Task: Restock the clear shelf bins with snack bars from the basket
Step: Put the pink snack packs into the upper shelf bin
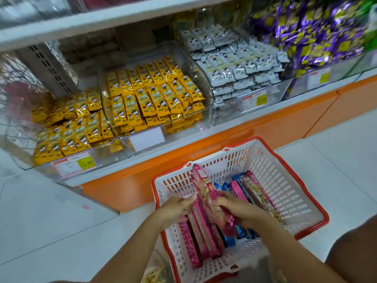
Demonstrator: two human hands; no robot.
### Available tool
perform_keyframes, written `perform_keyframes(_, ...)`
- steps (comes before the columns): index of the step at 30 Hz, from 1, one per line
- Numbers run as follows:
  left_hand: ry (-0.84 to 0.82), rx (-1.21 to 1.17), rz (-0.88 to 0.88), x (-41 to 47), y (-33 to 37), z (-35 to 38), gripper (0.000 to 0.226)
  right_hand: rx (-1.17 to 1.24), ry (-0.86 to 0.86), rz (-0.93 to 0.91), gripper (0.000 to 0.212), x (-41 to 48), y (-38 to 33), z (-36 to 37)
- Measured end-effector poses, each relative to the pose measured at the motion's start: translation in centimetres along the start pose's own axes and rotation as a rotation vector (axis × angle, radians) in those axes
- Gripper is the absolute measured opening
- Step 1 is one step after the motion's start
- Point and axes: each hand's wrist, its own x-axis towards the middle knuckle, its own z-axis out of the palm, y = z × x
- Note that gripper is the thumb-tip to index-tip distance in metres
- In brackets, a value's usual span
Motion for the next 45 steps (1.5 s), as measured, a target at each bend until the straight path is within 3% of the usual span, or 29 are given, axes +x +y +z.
perform_keyframes(3, -0.166, -0.383, 0.089, -0.5, 0.7, 0.7, 0.1, 0.159, -0.157, -0.071, 0.043, -3.9, -2.0, 0.9)
perform_keyframes(5, -0.194, -0.505, 0.163, -1.1, 1.8, 1.6, 0.101, 0.25, -0.226, -0.116, 0.047, -6.1, -3.0, 1.5)
perform_keyframes(8, -0.262, -0.688, 0.333, -2.8, 4.1, 3.0, 0.073, 0.316, -0.257, -0.183, 0.059, -8.5, -4.3, 1.7)
perform_keyframes(10, -0.269, -0.731, 0.397, -4.3, 5.5, 3.6, 0.054, 0.217, -0.222, -0.222, 0.052, -10.1, -5.5, 1.9)
perform_keyframes(12, -0.195, -0.727, 0.397, -5.1, 6.5, 3.6, 0.048, 0.063, -0.16, -0.28, 0.025, -11.6, -6.8, 2.1)
perform_keyframes(14, -0.132, -0.685, 0.381, -6.2, 7.5, 4.0, 0.055, -0.08, -0.011, -0.349, 0.021, -12.8, -7.5, 2.0)
perform_keyframes(16, -0.06, -0.653, 0.361, -7.0, 8.2, 4.4, 0.058, -0.236, 0.146, -0.442, 0.03, -13.5, -7.7, 1.5)
perform_keyframes(18, 0.026, -0.643, 0.359, -7.4, 8.8, 5.0, 0.046, -0.348, 0.238, -0.543, 0.042, -13.8, -7.5, 1.4)
perform_keyframes(21, 0.138, -0.612, 0.383, -8.0, 10.0, 6.1, 0.068, -0.572, 0.378, -0.658, 0.059, -14.1, -6.9, 2.2)
perform_keyframes(22, 0.152, -0.599, 0.406, -8.2, 10.3, 6.4, 0.062, -0.701, 0.454, -0.686, 0.075, -14.2, -6.6, 2.8)
perform_keyframes(24, 0.159, -0.597, 0.447, -9.4, 11.3, 7.0, 0.029, -0.912, 0.654, -0.718, 0.107, -14.3, -6.3, 4.2)
perform_keyframes(27, 0.152, -0.578, 0.505, -11.1, 13.0, 7.5, 0.031, -1.036, 0.898, -0.903, 0.109, -14.4, -6.3, 5.4)
perform_keyframes(29, 0.132, -0.543, 0.555, -12.6, 14.3, 7.2, 0.032, -1.004, 0.929, -1.038, 0.101, -15.0, -7.0, 5.2)
perform_keyframes(33, 0.151, -0.298, 0.726, -16.7, 17.9, 4.9, 0.027, -0.849, 0.783, -1.119, 0.088, -18.3, -11.4, 4.6)
perform_keyframes(36, 0.349, -0.013, 0.949, -20.5, 20.8, 2.0, 0.026, -0.764, 0.712, -1.201, 0.081, -21.9, -16.2, 4.6)
perform_keyframes(40, 0.833, 0.463, 1.213, -25.3, 24.5, -2.3, 0.024, -0.651, 0.611, -1.257, 0.071, -27.1, -22.4, 5.6)
perform_keyframes(43, 1.183, 0.718, 1.229, -27.1, 26.9, -5.6, 0.031, -0.762, 0.688, -1.262, 0.062, -30.1, -27.8, 6.8)
perform_keyframes(45, 1.299, 0.874, 1.158, -27.5, 28.4, -7.8, 0.035, -0.813, 0.747, -1.225, 0.052, -31.0, -31.9, 7.8)
